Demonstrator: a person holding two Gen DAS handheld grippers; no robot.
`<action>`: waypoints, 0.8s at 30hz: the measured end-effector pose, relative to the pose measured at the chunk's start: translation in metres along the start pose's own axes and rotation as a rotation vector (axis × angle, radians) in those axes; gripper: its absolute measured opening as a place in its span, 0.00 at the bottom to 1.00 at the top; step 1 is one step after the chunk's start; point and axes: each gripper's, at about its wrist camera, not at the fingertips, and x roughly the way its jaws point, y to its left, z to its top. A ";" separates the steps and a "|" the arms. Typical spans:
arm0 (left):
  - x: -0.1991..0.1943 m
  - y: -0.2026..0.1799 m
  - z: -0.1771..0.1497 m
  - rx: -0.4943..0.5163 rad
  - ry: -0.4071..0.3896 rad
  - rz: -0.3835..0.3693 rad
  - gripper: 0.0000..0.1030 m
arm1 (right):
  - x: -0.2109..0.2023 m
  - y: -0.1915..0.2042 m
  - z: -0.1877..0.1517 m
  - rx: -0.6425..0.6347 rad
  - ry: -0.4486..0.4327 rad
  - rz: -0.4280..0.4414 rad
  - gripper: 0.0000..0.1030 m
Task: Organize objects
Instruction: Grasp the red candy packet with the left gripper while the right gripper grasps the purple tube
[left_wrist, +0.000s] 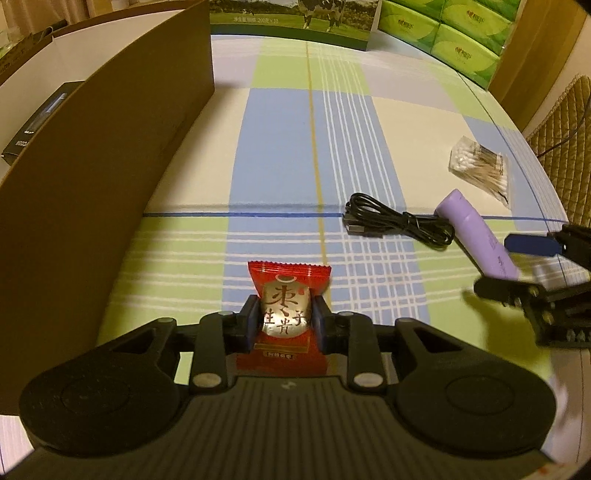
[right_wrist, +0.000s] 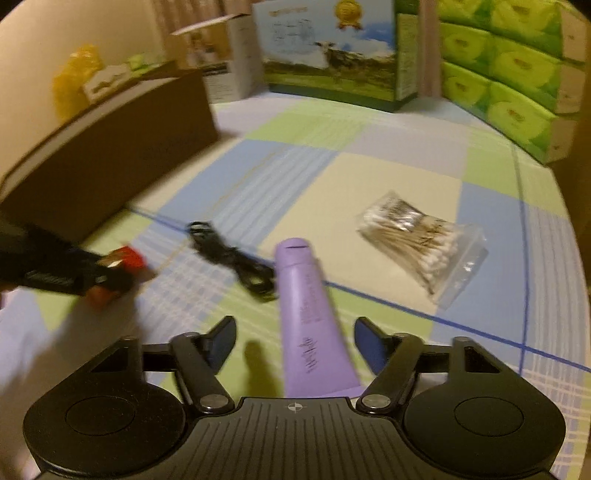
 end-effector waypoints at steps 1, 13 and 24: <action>0.001 0.000 0.000 0.001 -0.001 0.003 0.24 | 0.003 -0.001 0.002 0.010 0.000 -0.014 0.50; 0.003 0.004 0.000 -0.005 -0.009 0.000 0.25 | 0.003 0.015 -0.004 -0.012 0.015 -0.081 0.32; -0.009 -0.005 -0.020 0.039 0.012 -0.027 0.24 | -0.032 0.058 -0.044 -0.016 0.092 -0.049 0.32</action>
